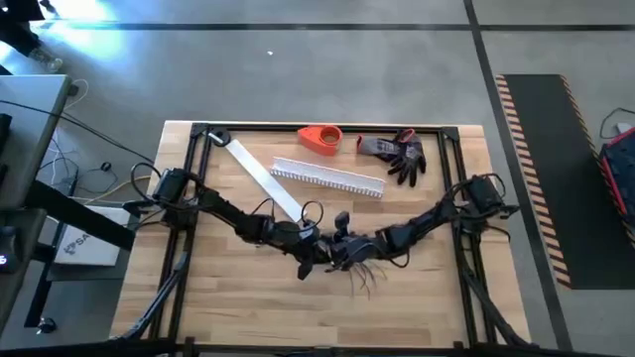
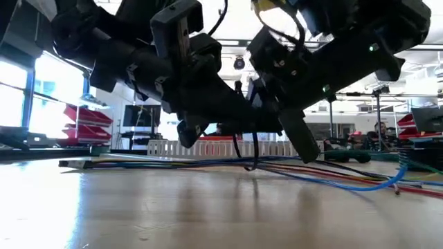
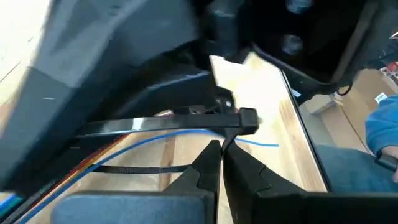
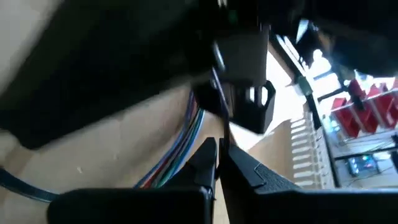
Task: Ziptie cables
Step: Wrap the cable wires with the black zip tie
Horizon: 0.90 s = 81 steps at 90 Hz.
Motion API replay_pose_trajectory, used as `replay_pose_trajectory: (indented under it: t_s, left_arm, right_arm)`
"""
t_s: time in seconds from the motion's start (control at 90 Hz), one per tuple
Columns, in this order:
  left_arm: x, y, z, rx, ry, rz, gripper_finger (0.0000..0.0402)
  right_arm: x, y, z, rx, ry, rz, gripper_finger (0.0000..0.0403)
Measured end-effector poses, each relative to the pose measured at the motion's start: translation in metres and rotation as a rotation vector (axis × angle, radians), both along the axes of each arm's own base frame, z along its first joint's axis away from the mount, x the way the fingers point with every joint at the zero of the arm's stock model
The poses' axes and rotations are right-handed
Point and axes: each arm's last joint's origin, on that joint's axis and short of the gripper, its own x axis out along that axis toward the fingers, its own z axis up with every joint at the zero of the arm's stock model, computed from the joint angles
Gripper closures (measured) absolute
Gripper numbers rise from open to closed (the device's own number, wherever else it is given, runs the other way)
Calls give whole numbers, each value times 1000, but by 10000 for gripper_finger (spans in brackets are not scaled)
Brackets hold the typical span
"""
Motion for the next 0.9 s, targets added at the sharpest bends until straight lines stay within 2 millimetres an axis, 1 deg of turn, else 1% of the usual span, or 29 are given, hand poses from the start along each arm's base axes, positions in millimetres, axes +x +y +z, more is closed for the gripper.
replay_pose_trajectory:
  t_s: [0.422, 0.711, 0.9]
  left_arm:
    - [0, 0, -1, 0, 9, -2, 402]
    - [1, 7, -1, -5, 13, 1, 402]
    - [-7, 11, -9, -12, 45, 16, 402]
  right_arm:
    - [-1, 3, 1, -32, -5, -9, 403]
    - [-2, 12, 4, -90, -28, 31, 403]
    - [-4, 17, 5, -102, -38, 32, 403]
